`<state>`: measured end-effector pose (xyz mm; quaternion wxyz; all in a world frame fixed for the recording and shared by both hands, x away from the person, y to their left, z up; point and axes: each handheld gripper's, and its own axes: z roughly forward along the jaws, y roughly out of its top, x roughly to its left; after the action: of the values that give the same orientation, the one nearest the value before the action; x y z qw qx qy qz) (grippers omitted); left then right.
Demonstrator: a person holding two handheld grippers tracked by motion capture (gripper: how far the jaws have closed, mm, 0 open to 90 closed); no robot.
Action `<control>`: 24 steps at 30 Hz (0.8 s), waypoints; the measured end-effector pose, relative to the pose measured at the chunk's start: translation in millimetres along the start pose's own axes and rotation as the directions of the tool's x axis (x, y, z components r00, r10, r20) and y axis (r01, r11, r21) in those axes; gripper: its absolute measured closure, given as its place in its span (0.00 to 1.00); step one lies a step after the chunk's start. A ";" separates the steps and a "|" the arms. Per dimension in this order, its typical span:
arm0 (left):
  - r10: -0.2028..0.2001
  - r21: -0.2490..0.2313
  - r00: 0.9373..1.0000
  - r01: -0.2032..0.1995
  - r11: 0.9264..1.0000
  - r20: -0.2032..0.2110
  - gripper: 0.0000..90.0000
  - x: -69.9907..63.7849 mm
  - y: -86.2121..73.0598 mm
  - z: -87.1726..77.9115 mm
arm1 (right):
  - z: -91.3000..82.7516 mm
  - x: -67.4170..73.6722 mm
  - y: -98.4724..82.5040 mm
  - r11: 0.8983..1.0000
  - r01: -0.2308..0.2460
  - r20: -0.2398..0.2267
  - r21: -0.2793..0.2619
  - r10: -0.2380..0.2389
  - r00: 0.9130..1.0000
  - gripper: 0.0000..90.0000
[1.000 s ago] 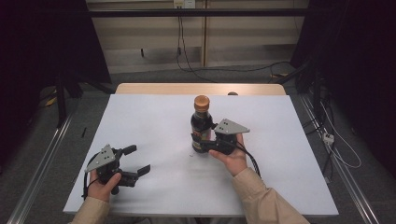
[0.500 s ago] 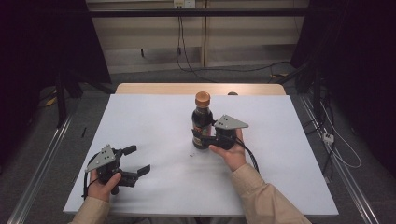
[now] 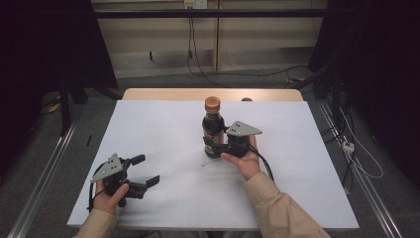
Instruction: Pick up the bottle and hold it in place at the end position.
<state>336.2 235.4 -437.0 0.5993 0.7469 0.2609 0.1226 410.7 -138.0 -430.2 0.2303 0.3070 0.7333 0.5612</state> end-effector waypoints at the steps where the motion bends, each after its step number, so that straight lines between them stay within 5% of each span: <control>1: 0.000 -0.001 1.000 0.000 1.000 -0.001 0.04 0.2 -0.3 0.4 | 0.0 0.0 0.0 1.000 0.000 0.000 0.000 0.000 1.000 0.34; 24: -0.008 -0.005 1.000 0.008 1.000 0.001 0.04 -0.9 -0.3 0.7 | 2.7 -5.2 -2.3 1.000 -0.019 -0.005 -0.015 0.019 1.000 0.34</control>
<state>335.7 234.3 -437.4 0.6019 0.7443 0.2632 0.1205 415.8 -140.3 -433.2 0.2255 0.3107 0.7267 0.5697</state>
